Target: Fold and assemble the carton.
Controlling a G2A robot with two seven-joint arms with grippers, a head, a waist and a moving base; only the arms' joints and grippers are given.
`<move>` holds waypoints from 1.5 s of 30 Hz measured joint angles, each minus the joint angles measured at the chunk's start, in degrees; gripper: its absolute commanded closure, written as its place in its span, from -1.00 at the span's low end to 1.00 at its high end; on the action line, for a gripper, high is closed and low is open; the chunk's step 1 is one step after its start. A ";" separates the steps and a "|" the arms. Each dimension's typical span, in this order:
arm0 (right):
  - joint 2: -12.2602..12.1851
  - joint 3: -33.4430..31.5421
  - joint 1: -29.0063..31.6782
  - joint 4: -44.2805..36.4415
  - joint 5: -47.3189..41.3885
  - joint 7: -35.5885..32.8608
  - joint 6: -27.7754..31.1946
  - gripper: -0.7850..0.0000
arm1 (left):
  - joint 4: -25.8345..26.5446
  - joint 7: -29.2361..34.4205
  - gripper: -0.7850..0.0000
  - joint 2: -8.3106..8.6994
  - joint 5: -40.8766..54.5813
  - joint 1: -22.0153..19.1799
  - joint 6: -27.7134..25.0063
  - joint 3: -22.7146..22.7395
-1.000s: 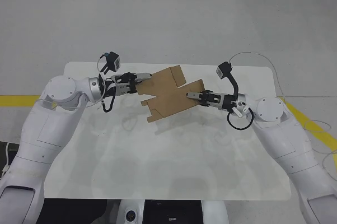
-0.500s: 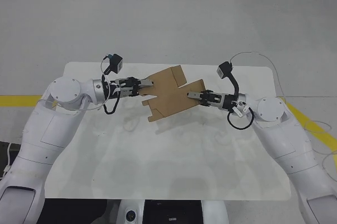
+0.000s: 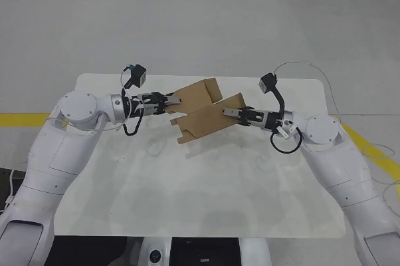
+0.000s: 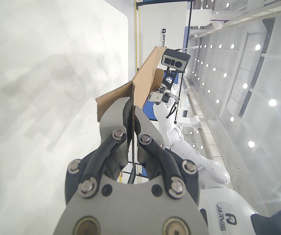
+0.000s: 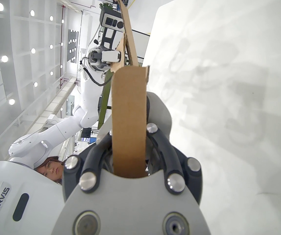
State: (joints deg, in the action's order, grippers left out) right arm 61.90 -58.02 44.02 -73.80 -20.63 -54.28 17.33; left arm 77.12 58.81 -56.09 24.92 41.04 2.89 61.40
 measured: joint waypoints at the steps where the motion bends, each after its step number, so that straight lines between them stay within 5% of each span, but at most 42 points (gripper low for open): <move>1: -0.10 -0.46 0.02 0.33 0.44 0.14 -0.17 -1.00 | -0.02 0.10 1.00 0.00 0.32 0.01 -0.15 0.26; 14: -2.12 -8.81 2.95 -3.21 0.31 -2.53 3.95 -1.00 | 1.71 4.14 1.00 0.19 -0.15 0.78 -5.32 1.63; 25: 0.04 -1.85 -1.12 -0.46 -12.34 -17.23 11.84 -1.00 | 1.66 12.72 1.00 0.12 -0.67 1.04 -13.13 0.51; 28: 0.71 -0.18 -2.09 0.65 -16.12 -20.09 12.47 -0.82 | 1.40 13.68 1.00 0.11 -0.34 0.94 -14.25 0.61; 38: 2.20 3.58 -3.86 2.87 -19.32 -20.80 11.88 -1.00 | 3.55 17.17 1.00 0.08 2.99 1.37 -16.40 1.07; 45: 2.75 4.73 -4.22 3.31 -20.14 -20.72 11.97 -0.81 | 4.17 17.78 1.00 0.16 4.45 1.52 -15.36 1.71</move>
State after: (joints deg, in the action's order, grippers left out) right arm 64.66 -53.29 39.80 -70.49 -40.78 -74.99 29.29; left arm 81.29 76.60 -55.94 29.38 42.56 -12.47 63.11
